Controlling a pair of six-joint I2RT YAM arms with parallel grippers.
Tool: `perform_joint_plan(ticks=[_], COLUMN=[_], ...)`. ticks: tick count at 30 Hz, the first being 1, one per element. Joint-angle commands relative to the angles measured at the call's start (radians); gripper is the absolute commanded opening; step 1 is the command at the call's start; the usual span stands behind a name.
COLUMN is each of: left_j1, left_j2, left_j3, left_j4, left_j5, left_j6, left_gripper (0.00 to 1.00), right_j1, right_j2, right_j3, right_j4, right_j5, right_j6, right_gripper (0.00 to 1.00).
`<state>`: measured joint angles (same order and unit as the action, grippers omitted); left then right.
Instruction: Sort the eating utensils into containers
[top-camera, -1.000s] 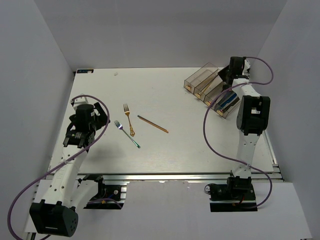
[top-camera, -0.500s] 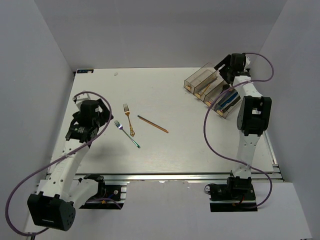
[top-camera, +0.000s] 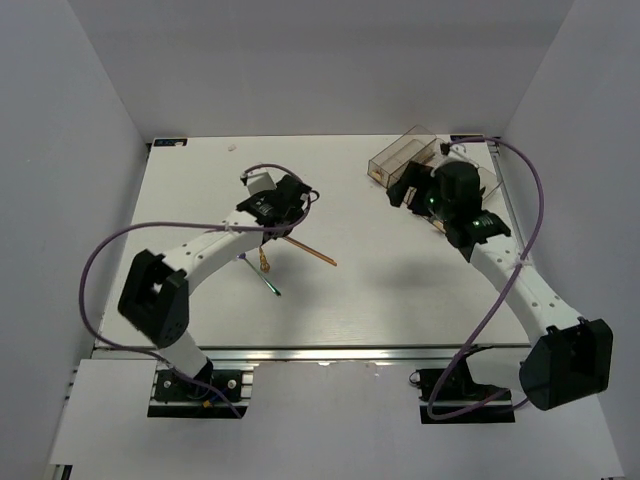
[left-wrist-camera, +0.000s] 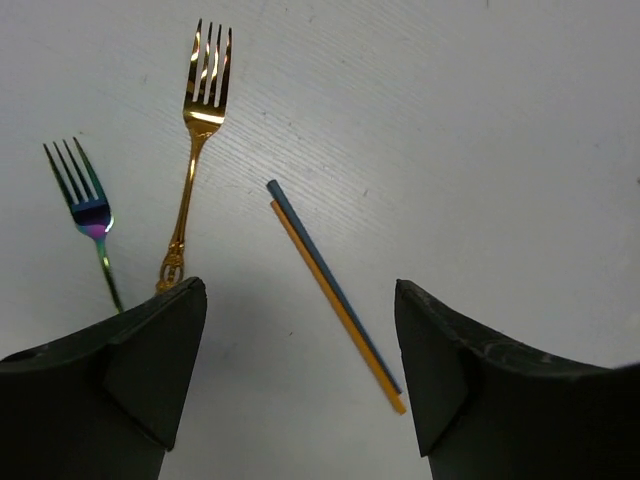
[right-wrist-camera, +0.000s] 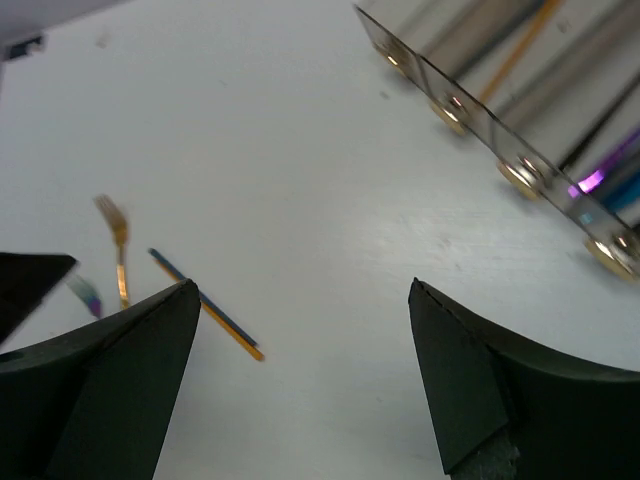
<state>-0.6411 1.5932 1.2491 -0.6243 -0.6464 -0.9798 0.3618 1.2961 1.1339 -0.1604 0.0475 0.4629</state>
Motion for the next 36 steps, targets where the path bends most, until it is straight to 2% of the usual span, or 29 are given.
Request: perform_joint_plan(ticks=[1, 5, 8, 9, 12, 25, 27, 36], left_j1=[0.000, 0.003, 0.009, 0.018, 0.040, 0.089, 0.089, 0.090], left_j2=[0.091, 0.222, 0.339, 0.364, 0.431, 0.485, 0.502, 0.517], left_j3=[0.125, 0.191, 0.263, 0.279, 0.314, 0.306, 0.312, 0.331], left_j4=[-0.109, -0.113, -0.166, -0.173, -0.173, -0.117, -0.118, -0.141], left_j5=[-0.137, -0.131, -0.116, -0.101, -0.069, -0.032, -0.025, -0.019], left_j6=[-0.172, -0.224, -0.275, -0.281, -0.281, -0.249, -0.249, -0.263], left_gripper=[0.81, 0.70, 0.68, 0.60, 0.55, 0.54, 0.49, 0.46], right_j1=[-0.052, -0.052, -0.052, -0.052, -0.052, -0.052, -0.052, -0.052], right_j2=[-0.050, -0.047, -0.031, -0.027, -0.023, 0.019, 0.020, 0.019], right_j3=[-0.186, -0.246, -0.264, -0.272, -0.290, -0.327, -0.329, -0.336], right_j4=[0.047, 0.038, 0.041, 0.042, 0.068, 0.124, 0.125, 0.130], right_j5=[-0.020, -0.072, -0.100, -0.103, -0.133, -0.175, -0.179, -0.176], right_j6=[-0.012, -0.020, -0.033, -0.035, -0.036, -0.049, -0.049, -0.052], right_gripper=[0.89, 0.89, 0.89, 0.89, 0.89, 0.89, 0.89, 0.89])
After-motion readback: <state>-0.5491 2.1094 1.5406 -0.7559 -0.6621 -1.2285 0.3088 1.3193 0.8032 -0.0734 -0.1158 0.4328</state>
